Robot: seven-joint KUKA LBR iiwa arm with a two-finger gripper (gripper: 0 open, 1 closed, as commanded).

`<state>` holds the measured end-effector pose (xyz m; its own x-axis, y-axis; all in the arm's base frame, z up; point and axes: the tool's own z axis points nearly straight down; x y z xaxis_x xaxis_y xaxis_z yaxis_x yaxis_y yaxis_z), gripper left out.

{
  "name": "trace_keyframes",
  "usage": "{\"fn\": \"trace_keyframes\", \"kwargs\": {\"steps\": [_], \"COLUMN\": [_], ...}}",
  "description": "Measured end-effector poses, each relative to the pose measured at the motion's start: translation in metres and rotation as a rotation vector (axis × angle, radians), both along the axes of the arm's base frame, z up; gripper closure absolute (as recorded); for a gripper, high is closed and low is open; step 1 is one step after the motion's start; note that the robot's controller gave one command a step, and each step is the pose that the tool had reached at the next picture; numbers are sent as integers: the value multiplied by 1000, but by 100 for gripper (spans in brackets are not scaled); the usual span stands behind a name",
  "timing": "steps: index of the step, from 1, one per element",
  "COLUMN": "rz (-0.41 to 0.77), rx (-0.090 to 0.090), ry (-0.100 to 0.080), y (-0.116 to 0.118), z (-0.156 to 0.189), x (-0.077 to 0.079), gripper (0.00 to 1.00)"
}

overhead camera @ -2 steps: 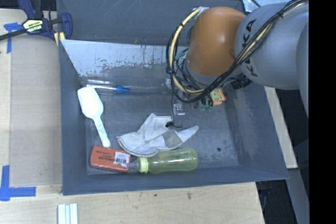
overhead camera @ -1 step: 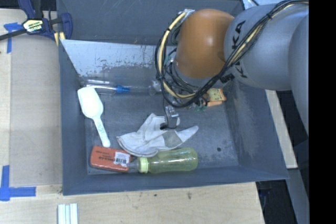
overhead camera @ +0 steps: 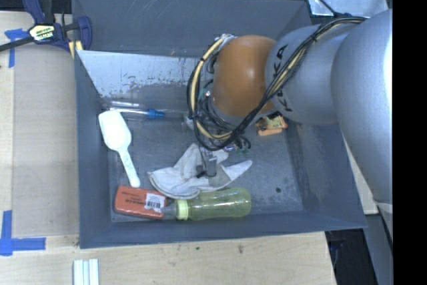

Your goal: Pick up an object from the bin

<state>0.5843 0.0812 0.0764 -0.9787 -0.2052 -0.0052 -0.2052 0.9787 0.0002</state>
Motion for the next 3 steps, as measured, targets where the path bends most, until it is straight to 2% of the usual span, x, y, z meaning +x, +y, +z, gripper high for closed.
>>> {"fn": "trace_keyframes", "kwargs": {"steps": [1,3], "rz": [166,178], "rx": [0,0], "ry": [-8,-4], "y": [2,1], "z": [-6,-3], "x": [12,12], "gripper": [100,100]}}
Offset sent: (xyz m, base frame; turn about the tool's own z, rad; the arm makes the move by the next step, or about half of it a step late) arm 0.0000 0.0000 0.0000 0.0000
